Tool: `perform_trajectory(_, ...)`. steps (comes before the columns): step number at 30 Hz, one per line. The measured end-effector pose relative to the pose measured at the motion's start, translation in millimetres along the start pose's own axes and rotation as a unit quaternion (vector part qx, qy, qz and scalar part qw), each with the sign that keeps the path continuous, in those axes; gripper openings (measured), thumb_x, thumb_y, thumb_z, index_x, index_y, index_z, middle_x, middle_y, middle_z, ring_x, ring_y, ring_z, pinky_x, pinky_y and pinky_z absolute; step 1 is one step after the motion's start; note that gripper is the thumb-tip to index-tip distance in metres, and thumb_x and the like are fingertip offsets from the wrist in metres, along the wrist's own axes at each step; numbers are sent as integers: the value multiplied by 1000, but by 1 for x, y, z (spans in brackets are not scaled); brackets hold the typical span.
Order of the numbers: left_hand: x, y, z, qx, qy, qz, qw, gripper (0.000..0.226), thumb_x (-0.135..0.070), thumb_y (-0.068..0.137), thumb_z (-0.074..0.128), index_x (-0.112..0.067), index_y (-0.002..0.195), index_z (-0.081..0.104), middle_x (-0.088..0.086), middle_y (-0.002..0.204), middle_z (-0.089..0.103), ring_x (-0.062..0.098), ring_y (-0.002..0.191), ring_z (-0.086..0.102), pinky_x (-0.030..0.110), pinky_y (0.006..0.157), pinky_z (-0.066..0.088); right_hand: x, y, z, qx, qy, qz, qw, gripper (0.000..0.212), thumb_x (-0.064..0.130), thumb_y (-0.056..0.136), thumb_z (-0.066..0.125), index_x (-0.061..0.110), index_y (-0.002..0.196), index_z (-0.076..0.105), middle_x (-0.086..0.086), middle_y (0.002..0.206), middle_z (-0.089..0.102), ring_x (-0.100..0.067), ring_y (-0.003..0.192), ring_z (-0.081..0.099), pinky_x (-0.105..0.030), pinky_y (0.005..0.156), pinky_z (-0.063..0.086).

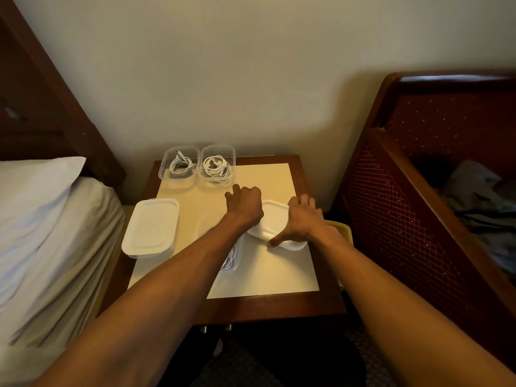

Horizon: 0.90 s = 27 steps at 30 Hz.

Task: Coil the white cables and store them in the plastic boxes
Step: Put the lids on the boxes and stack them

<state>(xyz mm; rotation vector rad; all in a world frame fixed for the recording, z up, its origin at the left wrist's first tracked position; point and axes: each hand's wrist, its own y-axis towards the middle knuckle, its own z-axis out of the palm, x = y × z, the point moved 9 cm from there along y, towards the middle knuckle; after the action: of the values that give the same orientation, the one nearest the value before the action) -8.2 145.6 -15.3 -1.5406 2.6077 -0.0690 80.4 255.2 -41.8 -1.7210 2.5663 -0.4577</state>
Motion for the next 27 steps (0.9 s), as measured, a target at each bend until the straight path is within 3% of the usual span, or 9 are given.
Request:
perform_trajectory(8, -14, 7, 0, -26, -4, 41, 999, 28, -24, 93, 62, -11, 118, 60, 13, 122, 64, 31, 112, 55, 39, 89, 46, -7, -5, -4, -22, -11, 17, 1000, 130, 88, 45, 67, 9, 141, 29, -11, 139, 39, -29, 125, 40, -45, 103, 41)
perform_trajectory(12, -16, 3, -7, -52, -9, 40, 998, 27, -24, 95, 61, -11, 119, 61, 12, 119, 66, 29, 108, 59, 36, 86, 48, -6, -9, -10, -45, 7, 13, 999, 124, 83, 46, 73, 12, 138, 28, -8, 135, 45, -27, 121, 47, -45, 100, 44)
perform_trajectory(16, -8, 1, -21, -72, -97, 28, 992, 25, -22, 95, 60, -14, 119, 61, 10, 116, 67, 29, 100, 63, 36, 79, 51, 0, -17, -25, -77, 23, 9, 997, 119, 78, 49, 76, 14, 137, 27, -7, 133, 44, -26, 119, 47, -46, 99, 44)
perform_trajectory(19, 8, -4, -47, -116, -195, 10, 974, 23, -22, 97, 56, -17, 119, 61, 6, 116, 68, 27, 100, 63, 32, 71, 45, 14, -24, -46, -105, 80, -7, 991, 118, 79, 50, 75, 16, 138, 27, -6, 134, 43, -25, 117, 49, -45, 95, 48)
perform_trajectory(21, 23, -9, -66, -138, -262, 2, 955, 21, -25, 97, 57, -20, 117, 63, 5, 114, 68, 25, 99, 63, 31, 71, 44, 24, -29, -60, -112, 166, -7, 980, 105, 76, 59, 72, 19, 136, 30, -4, 133, 46, -23, 113, 53, -40, 87, 53)
perform_trajectory(24, 50, -22, -81, -133, -370, -7, 920, 23, -23, 94, 64, -18, 116, 65, 4, 113, 69, 21, 98, 64, 30, 80, 49, 42, -36, -75, -118, 252, -12, 961, 64, 52, 86, 65, 18, 133, 37, -5, 130, 54, -22, 107, 58, -30, 78, 50)
perform_trajectory(27, 88, -41, -79, -140, -465, -52, 873, 23, -18, 88, 71, -17, 111, 67, 2, 108, 69, 20, 96, 64, 33, 85, 53, 62, -47, -67, -84, 333, 13, 939, 41, 32, 99, 53, 12, 131, 39, -10, 128, 57, -27, 107, 59, -32, 78, 45)
